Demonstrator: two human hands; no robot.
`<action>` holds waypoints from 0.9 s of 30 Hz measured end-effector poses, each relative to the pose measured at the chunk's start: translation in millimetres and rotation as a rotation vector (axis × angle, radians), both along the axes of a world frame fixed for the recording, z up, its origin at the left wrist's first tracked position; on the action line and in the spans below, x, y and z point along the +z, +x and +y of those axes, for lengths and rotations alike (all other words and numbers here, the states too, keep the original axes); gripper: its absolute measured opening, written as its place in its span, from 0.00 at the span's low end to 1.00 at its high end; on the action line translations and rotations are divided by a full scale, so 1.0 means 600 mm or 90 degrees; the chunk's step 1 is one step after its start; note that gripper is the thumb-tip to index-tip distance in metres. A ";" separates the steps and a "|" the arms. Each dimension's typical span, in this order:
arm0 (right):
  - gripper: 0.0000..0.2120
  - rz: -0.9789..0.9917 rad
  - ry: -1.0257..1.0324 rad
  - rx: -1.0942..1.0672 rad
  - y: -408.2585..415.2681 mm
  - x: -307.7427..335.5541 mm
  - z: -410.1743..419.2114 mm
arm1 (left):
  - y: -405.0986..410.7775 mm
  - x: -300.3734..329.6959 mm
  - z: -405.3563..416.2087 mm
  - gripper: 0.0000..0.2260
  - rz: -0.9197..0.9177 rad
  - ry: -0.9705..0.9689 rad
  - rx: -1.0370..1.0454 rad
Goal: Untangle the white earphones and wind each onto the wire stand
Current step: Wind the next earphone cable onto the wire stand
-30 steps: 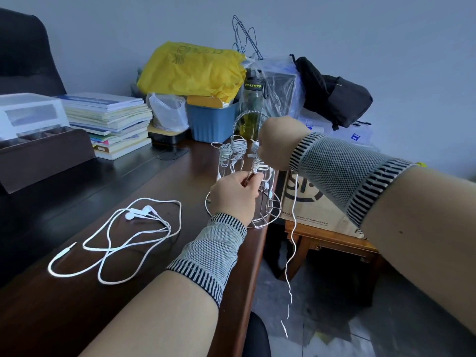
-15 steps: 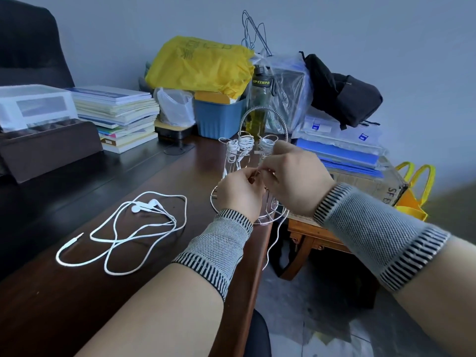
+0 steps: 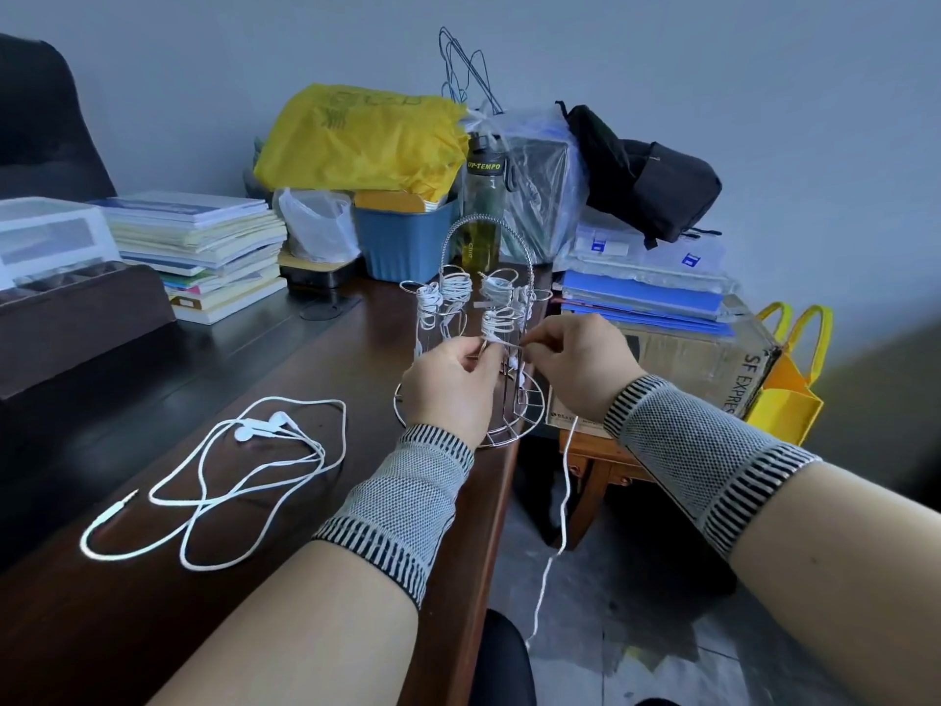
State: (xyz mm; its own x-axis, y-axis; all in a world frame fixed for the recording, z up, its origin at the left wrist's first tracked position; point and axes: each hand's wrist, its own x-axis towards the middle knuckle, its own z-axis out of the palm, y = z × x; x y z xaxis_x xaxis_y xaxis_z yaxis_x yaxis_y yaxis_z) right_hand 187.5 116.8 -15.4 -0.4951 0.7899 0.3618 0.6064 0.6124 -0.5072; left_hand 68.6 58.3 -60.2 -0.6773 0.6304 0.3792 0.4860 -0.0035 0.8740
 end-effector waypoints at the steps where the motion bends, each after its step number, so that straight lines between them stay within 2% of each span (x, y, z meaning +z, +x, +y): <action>1: 0.09 0.015 -0.016 -0.001 -0.002 -0.002 0.000 | 0.001 0.001 0.000 0.10 -0.003 0.002 0.001; 6: 0.10 0.057 -0.078 -0.005 -0.014 -0.007 0.001 | 0.005 0.005 -0.002 0.08 -0.035 0.015 -0.008; 10: 0.07 0.013 -0.042 -0.039 -0.011 -0.003 0.003 | 0.009 0.009 -0.004 0.11 -0.041 0.016 -0.004; 14: 0.12 -0.018 -0.074 -0.090 0.004 0.009 0.014 | 0.010 0.010 -0.003 0.11 -0.050 0.004 0.001; 18: 0.13 -0.093 -0.104 -0.114 0.015 0.038 0.019 | 0.012 0.012 -0.004 0.11 -0.057 0.006 0.005; 27: 0.13 -0.229 0.125 -0.105 -0.041 0.122 -0.007 | 0.013 0.010 -0.002 0.10 -0.074 -0.003 -0.007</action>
